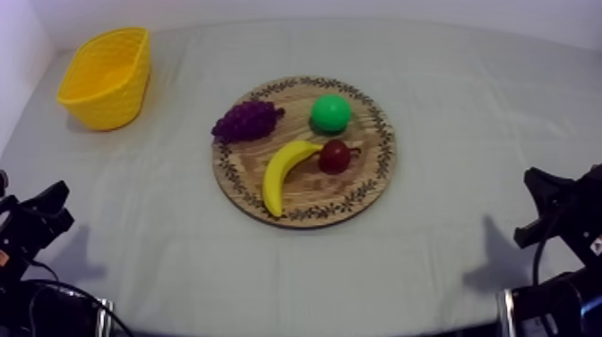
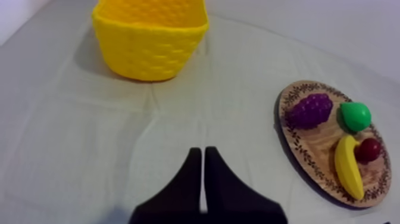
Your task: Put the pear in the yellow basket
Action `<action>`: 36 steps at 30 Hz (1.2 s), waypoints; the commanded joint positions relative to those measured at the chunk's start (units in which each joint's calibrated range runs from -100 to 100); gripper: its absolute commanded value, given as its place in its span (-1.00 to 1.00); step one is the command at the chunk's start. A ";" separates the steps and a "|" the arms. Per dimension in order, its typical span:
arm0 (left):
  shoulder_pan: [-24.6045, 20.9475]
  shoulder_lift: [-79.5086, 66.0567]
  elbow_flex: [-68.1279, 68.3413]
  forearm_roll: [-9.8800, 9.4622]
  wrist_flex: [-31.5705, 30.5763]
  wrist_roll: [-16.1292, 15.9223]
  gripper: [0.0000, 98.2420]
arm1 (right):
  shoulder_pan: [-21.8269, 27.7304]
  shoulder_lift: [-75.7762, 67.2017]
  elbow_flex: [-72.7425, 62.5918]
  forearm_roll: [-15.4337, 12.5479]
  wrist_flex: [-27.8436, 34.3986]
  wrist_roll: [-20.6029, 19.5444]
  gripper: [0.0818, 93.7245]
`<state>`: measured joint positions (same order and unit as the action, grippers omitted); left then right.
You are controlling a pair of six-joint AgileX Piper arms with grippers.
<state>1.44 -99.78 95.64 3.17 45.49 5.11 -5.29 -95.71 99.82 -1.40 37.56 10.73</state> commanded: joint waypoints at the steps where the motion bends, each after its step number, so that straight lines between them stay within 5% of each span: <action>1: 1.75 -0.11 0.01 0.00 -0.07 -1.39 -1.00 | 0.00 -0.04 -0.05 0.01 0.02 0.00 -0.99; 8: 9.45 -0.21 -0.10 1.30 -0.76 -0.86 -1.00 | 0.00 -0.04 -0.05 0.01 0.02 0.00 -0.99; 14: 12.84 1.32 -0.50 5.83 -1.62 -3.86 -1.00 | 0.00 -0.04 -0.05 0.01 0.02 -0.01 -0.99; 19: 12.69 10.53 -1.10 12.32 -2.79 -8.09 -1.00 | 0.00 -0.04 -0.05 0.01 0.02 -0.01 -0.99; 23: 13.75 16.67 -2.28 15.14 -4.38 -10.48 -1.00 | 0.00 -0.04 -0.05 0.01 0.02 0.01 -0.99; 36: 14.95 33.72 -8.60 16.07 -6.35 -11.19 -1.00 | 0.00 -0.04 -0.05 0.01 0.02 -0.01 -0.99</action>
<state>16.41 -68.39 87.54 19.26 39.03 -6.09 -5.29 -95.71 99.82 -1.40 37.56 10.73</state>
